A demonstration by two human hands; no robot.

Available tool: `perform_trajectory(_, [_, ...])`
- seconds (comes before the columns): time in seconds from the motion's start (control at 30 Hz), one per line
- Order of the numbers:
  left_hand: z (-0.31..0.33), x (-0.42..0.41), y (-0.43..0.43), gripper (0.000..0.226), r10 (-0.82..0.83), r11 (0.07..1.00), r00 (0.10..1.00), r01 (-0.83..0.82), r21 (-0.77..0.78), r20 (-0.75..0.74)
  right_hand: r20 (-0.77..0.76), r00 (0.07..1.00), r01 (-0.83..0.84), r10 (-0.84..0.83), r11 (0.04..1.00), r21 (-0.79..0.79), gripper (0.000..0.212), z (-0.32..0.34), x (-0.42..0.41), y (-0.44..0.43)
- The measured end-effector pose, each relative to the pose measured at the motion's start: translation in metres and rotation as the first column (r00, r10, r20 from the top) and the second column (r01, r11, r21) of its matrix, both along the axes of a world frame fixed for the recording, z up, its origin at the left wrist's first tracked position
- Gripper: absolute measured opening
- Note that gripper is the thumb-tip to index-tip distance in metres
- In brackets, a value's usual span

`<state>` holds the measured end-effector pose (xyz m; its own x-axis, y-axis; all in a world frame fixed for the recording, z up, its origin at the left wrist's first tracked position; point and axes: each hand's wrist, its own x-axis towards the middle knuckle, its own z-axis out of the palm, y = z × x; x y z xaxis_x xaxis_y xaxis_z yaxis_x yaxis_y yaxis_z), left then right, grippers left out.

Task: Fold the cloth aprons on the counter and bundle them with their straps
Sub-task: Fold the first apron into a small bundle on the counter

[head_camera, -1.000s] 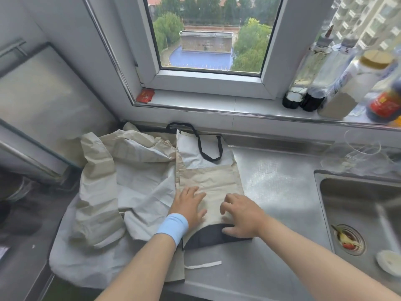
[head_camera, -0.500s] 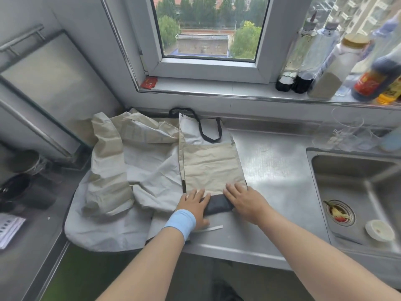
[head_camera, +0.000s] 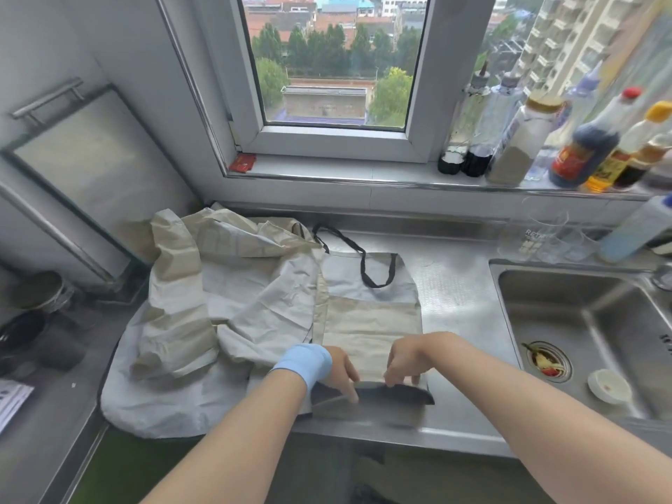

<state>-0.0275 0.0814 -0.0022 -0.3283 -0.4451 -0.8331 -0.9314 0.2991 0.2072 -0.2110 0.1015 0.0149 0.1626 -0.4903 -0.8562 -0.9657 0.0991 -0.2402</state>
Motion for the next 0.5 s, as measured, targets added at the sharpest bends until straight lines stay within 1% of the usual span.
perform_trajectory(0.03, [-0.002, -0.001, -0.001, 0.07, 0.014, 0.999, 1.0, -0.014, 0.034, 0.006, 0.042, 0.998, 0.052, -0.054, 0.998, 0.034, 0.034, -0.005, -0.002, -0.002])
perform_trajectory(0.07, [-0.003, -0.002, -0.002, 0.073, 0.049, 0.997, 0.999, -0.049, 0.054, -0.011, 0.079, 0.992, 0.102, -0.102, 0.995, 0.008, 0.036, -0.01, -0.004, -0.004])
perform_trajectory(0.1, [-0.004, -0.003, -0.006, 0.071, 0.093, 0.994, 0.995, -0.091, 0.057, -0.038, 0.098, 0.987, 0.137, -0.129, 0.988, -0.077, 0.038, -0.014, -0.006, -0.008])
perform_trajectory(0.13, [-0.007, -0.005, -0.011, 0.066, 0.118, 0.993, 0.99, -0.116, 0.031, -0.075, 0.071, 0.989, 0.139, -0.127, 0.969, -0.205, 0.04, -0.019, -0.009, -0.013])
perform_trajectory(0.17, [-0.01, -0.006, -0.018, 0.059, 0.118, 0.992, 0.987, -0.121, -0.024, -0.112, 0.013, 0.994, 0.104, -0.106, 0.935, -0.338, 0.042, -0.024, -0.012, -0.02])
perform_trajectory(0.2, [-0.012, -0.008, -0.027, 0.054, 0.103, 0.988, 0.985, -0.117, -0.103, -0.138, -0.061, 0.996, 0.034, -0.067, 0.899, -0.436, 0.044, -0.027, -0.015, -0.026])
perform_trajectory(0.23, [-0.014, -0.01, -0.037, 0.049, 0.086, 0.975, 0.984, -0.116, -0.191, -0.159, -0.122, 0.992, -0.043, -0.021, 0.869, -0.493, 0.046, -0.031, -0.019, -0.033])
perform_trajectory(0.3, [-0.015, -0.012, -0.059, 0.046, 0.034, 0.937, 0.98, -0.099, -0.335, -0.195, -0.177, 0.983, -0.135, 0.051, 0.85, -0.509, 0.05, -0.038, -0.025, -0.045])
perform_trajectory(0.37, [-0.019, -0.014, -0.079, 0.053, -0.065, 0.898, 0.982, -0.021, -0.439, -0.179, -0.174, 0.982, -0.153, 0.073, 0.851, -0.502, 0.056, -0.044, -0.032, -0.057])
perform_trajectory(0.43, [-0.025, -0.019, -0.097, 0.06, -0.196, 0.857, 0.975, 0.118, -0.501, -0.104, -0.162, 0.984, -0.145, 0.072, 0.848, -0.509, 0.065, -0.049, -0.039, -0.073])
perform_trajectory(0.5, [-0.033, -0.021, -0.113, 0.06, -0.296, 0.824, 0.955, 0.243, -0.512, -0.024, -0.162, 0.982, -0.172, 0.098, 0.817, -0.55, 0.07, -0.052, -0.044, -0.092])
